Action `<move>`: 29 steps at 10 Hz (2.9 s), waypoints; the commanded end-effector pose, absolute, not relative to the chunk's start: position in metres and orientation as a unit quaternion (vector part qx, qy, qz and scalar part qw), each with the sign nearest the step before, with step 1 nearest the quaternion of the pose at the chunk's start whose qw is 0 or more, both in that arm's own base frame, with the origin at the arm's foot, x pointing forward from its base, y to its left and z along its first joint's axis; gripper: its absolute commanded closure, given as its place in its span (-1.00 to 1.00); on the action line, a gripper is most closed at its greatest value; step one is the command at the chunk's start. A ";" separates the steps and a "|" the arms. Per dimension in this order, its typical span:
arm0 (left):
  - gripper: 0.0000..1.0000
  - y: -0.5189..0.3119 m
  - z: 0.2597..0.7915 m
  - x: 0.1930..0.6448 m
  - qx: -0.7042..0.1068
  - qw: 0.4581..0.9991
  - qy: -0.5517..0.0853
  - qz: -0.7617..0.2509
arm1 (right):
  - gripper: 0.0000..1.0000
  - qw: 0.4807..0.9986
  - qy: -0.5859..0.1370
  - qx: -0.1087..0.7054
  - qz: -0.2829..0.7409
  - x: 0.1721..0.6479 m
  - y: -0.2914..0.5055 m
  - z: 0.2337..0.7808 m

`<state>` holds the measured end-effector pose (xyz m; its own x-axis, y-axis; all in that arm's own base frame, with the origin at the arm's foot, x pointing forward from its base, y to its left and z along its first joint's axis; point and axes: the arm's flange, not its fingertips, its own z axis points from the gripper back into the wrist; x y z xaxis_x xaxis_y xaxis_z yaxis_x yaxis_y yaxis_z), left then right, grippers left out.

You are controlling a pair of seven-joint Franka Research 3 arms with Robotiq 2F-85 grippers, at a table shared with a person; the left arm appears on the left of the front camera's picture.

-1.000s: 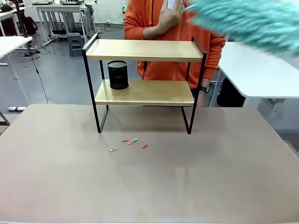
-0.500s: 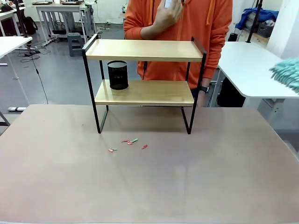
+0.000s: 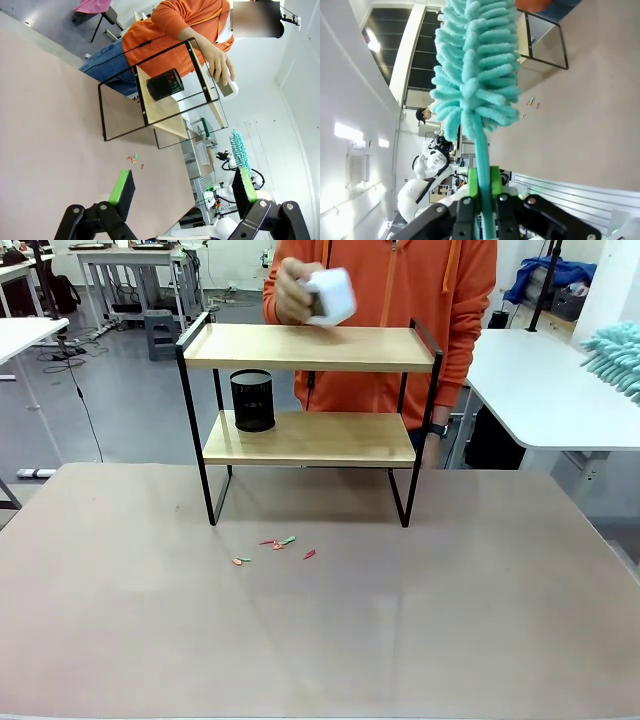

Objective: Clean the shelf.
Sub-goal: Hand the Duster back to the human.

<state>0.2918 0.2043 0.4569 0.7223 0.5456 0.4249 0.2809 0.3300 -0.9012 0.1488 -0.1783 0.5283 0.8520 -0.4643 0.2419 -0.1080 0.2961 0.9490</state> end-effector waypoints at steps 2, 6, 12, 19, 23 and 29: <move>-1.00 0.202 0.458 0.293 -0.573 0.725 -0.371 0.085 | 0.75 0.761 -0.254 0.587 -0.113 0.148 -0.181 0.530; -1.00 0.202 0.458 0.293 -0.573 0.725 -0.371 0.085 | 0.75 0.761 -0.254 0.587 -0.113 0.148 -0.181 0.530; -1.00 0.041 0.553 0.319 -0.654 0.682 -0.256 -0.204 | 0.75 0.755 -0.160 0.600 0.211 0.175 -0.057 0.637; -1.00 -0.110 0.542 0.312 -0.614 0.687 -0.026 -0.389 | 0.75 0.784 0.122 0.463 0.395 0.165 0.054 0.600; -1.00 -0.169 0.513 0.299 -0.595 0.682 0.021 -0.424 | 0.75 0.760 0.116 0.501 0.398 0.207 0.080 0.580; -1.00 -0.202 0.510 0.305 -0.608 0.679 0.035 -0.410 | 0.75 0.753 0.144 0.504 0.397 0.225 0.104 0.564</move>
<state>0.2985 -0.1853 0.5094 0.6615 -0.5959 0.4553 0.5331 -0.0534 -0.8444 0.2083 0.0874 0.5641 0.6747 0.7240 0.1435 -0.4352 0.2332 0.8696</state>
